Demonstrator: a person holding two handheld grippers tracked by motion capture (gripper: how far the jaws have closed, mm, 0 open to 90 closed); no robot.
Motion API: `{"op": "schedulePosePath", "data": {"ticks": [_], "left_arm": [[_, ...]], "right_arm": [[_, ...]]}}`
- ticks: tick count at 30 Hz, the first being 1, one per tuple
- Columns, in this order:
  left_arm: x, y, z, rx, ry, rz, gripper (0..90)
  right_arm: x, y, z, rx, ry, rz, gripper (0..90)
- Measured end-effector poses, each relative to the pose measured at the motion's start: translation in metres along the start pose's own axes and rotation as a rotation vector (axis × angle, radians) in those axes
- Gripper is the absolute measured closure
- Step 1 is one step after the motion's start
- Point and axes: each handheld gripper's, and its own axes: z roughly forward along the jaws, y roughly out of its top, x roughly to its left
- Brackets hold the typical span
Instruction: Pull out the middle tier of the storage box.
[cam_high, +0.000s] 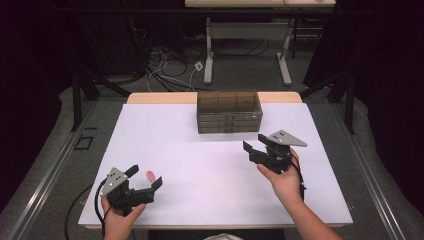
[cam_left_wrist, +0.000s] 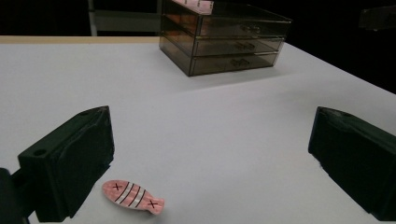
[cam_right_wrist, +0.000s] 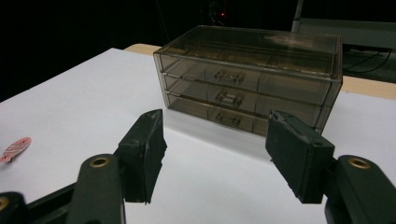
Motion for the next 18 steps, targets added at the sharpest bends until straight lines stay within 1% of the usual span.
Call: {"op": "schedulePosePath", "data": {"ticks": [1,3,5,6,7,8,9,11,12,13,15,16,17,18], "left_arm": [[0.0,0.0,0.0,-0.001,0.0,-0.003,0.6],[0.0,0.0,0.0,0.001,0.0,-0.003,0.6],[0.0,0.0,0.0,0.005,-0.002,0.0,0.6],[0.0,0.0,0.0,0.005,-0.002,0.0,0.6],[0.0,0.0,0.001,0.005,-0.002,-0.002,0.6],[0.0,0.0,0.001,0.005,-0.002,-0.002,0.6],[0.0,-0.001,0.001,0.006,-0.002,-0.004,0.6],[0.0,-0.001,0.001,0.006,-0.002,-0.004,0.6],[0.0,-0.001,0.001,0.007,-0.003,-0.006,0.6],[0.001,-0.001,0.001,0.008,-0.002,-0.005,0.6],[0.001,-0.001,0.001,0.008,-0.002,-0.006,0.6],[0.001,-0.001,0.001,0.007,-0.002,-0.004,0.6],[0.001,-0.001,0.0,0.006,-0.002,-0.003,0.7],[0.001,-0.001,0.0,0.006,-0.002,-0.003,0.7]], "right_arm": [[0.0,0.007,0.004,0.006,0.0,-0.007,36.3],[0.0,0.009,0.005,0.008,0.0,-0.004,36.3],[0.0,0.018,0.012,0.024,0.004,-0.004,36.4],[0.0,0.018,0.012,0.024,0.004,-0.004,36.4],[0.002,0.023,0.017,0.048,0.018,0.002,37.5],[0.002,0.023,0.017,0.048,0.018,0.002,37.5],[0.004,0.028,0.024,0.059,0.019,0.006,38.2],[0.005,0.029,0.025,0.063,0.017,0.003,38.7],[0.007,0.032,0.032,0.065,0.018,0.013,41.1],[0.007,0.032,0.032,0.065,0.018,0.013,41.1],[0.009,0.035,0.038,0.074,0.021,0.031,41.5],[0.009,0.036,0.041,0.08,0.019,0.028,41.6],[0.012,0.039,0.047,0.106,0.008,0.0,41.6],[0.012,0.039,0.047,0.106,0.008,0.0,41.6]]}}
